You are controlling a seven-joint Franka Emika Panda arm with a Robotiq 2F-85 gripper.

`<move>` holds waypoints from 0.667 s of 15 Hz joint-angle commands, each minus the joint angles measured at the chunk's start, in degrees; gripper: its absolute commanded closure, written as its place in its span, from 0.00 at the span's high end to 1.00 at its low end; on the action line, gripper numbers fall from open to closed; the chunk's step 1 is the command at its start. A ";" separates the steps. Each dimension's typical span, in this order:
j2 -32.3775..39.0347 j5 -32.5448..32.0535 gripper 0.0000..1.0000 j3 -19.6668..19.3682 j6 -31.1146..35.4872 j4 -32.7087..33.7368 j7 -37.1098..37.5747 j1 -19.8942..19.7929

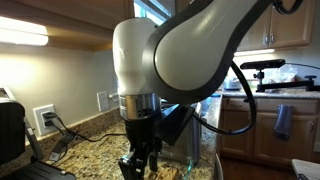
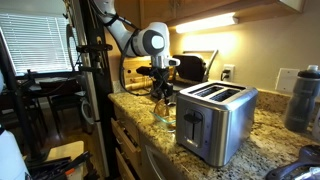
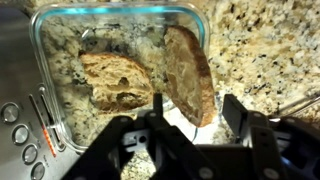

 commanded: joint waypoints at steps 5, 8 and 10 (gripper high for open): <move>1.03 -0.71 0.08 -1.89 0.96 0.76 1.89 2.17; 0.93 -0.64 0.03 -2.02 0.92 0.78 1.79 2.14; 0.85 -0.67 0.06 -2.22 0.47 1.04 1.67 2.07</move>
